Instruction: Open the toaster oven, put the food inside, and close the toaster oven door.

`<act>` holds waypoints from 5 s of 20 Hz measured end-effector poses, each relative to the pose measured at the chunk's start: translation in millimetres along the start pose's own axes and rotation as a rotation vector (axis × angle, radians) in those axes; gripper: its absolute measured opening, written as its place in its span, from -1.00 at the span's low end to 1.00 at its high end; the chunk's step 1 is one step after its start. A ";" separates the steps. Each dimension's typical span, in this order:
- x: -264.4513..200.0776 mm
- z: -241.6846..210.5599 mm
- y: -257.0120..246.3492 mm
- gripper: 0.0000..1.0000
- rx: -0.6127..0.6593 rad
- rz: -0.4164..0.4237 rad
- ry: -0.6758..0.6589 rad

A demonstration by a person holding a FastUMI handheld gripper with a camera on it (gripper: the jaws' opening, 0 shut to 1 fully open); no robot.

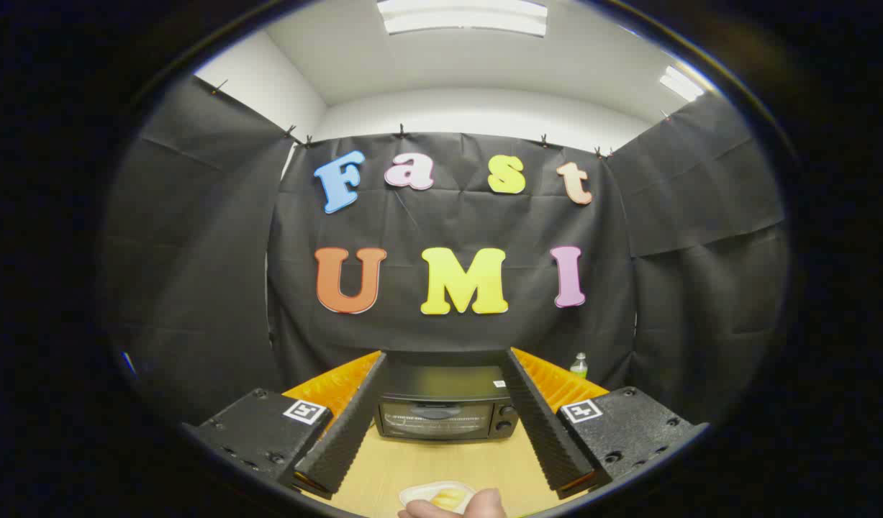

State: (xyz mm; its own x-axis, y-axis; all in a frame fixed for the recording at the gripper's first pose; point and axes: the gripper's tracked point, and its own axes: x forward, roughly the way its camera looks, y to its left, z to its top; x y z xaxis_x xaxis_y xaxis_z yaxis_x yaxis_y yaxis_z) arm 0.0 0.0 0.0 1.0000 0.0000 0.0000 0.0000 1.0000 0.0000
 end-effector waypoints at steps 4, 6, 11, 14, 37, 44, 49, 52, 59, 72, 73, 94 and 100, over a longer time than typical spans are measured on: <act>-4.0 4.2 -2.9 1.00 -0.009 -0.012 -0.010; -4.9 4.1 -3.2 1.00 -0.011 -0.014 -0.015; -2.5 -3.2 -3.5 1.00 -0.010 -0.013 0.004; -1.2 -6.8 -4.1 1.00 -0.013 -0.016 0.013; 59.0 -23.4 -53.6 1.00 -0.001 0.041 -0.054; 147.4 -64.6 -50.2 1.00 0.065 0.072 -0.010; 204.7 -113.9 -20.2 1.00 0.084 0.120 0.067; 240.3 -156.1 -0.7 1.00 0.024 0.130 0.110; 286.4 -223.2 3.9 1.00 0.009 0.073 0.175; 271.3 -270.4 2.4 1.00 0.033 0.003 0.216; 272.3 -269.4 3.1 1.00 0.015 0.007 0.216; 136.7 -347.2 -1.3 1.00 -0.059 0.055 0.527; 125.0 -347.9 -4.1 1.00 -0.038 0.071 0.574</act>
State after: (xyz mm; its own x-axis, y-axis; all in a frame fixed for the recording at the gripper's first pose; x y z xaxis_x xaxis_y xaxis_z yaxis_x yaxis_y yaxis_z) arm 125.0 -4.1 -347.9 0.8376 0.0563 -0.5433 -0.0776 0.9968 -0.0163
